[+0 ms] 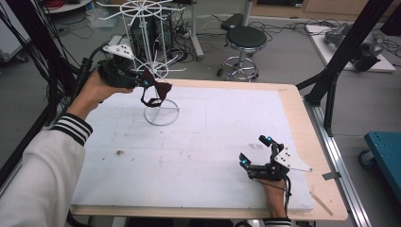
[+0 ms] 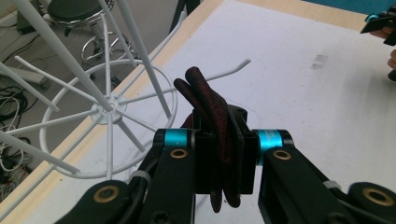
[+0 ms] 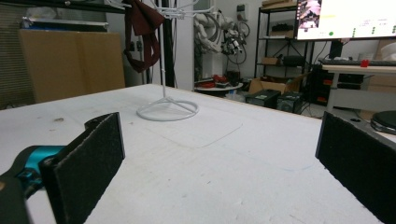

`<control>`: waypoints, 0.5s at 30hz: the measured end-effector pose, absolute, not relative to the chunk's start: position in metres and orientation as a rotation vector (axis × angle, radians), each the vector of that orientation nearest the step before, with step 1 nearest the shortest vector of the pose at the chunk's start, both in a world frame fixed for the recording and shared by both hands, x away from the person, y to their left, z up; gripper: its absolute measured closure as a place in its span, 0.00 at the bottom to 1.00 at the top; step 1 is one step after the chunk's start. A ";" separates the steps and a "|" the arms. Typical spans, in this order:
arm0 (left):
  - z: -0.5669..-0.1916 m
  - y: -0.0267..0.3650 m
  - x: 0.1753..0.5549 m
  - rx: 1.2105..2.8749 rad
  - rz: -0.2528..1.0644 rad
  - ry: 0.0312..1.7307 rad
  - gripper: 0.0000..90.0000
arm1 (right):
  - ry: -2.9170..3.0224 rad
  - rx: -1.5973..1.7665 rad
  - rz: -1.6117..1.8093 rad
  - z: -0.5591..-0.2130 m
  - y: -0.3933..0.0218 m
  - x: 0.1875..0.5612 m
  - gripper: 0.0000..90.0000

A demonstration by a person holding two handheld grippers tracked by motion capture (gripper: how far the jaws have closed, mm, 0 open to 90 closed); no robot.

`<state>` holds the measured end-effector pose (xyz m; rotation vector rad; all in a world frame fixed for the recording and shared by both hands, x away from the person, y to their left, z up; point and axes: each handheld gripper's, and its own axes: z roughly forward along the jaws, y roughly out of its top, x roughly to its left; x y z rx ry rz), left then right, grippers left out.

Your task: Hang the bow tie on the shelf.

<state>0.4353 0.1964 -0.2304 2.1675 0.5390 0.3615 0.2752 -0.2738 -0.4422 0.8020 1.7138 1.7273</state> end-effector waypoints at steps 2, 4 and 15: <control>-0.231 0.197 0.436 2.160 0.346 0.546 0.89 | 1.718 0.810 1.728 -0.442 -0.273 0.275 0.01; -0.231 0.197 0.436 2.145 0.343 0.551 0.83 | 1.716 0.810 1.729 -0.443 -0.273 0.275 0.01; -0.236 0.203 0.421 1.953 0.482 0.549 0.04 | 1.720 0.839 1.711 -0.449 -0.273 0.276 0.01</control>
